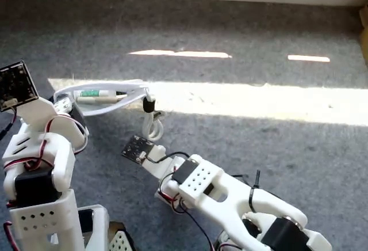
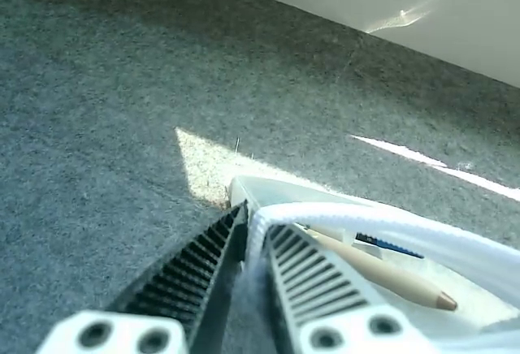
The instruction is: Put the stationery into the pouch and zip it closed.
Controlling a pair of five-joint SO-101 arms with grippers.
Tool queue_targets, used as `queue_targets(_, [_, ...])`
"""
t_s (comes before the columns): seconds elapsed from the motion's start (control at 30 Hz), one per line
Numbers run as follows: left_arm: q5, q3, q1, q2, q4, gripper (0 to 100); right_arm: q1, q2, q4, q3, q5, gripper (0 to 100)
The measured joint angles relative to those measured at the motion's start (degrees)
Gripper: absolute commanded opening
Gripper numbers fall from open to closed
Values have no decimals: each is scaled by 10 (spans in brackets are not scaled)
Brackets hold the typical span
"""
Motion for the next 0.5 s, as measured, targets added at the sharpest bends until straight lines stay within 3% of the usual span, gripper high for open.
queue_targets(0.5, [0, 0, 0, 0, 0, 8, 233, 1, -11, -31, 83, 48])
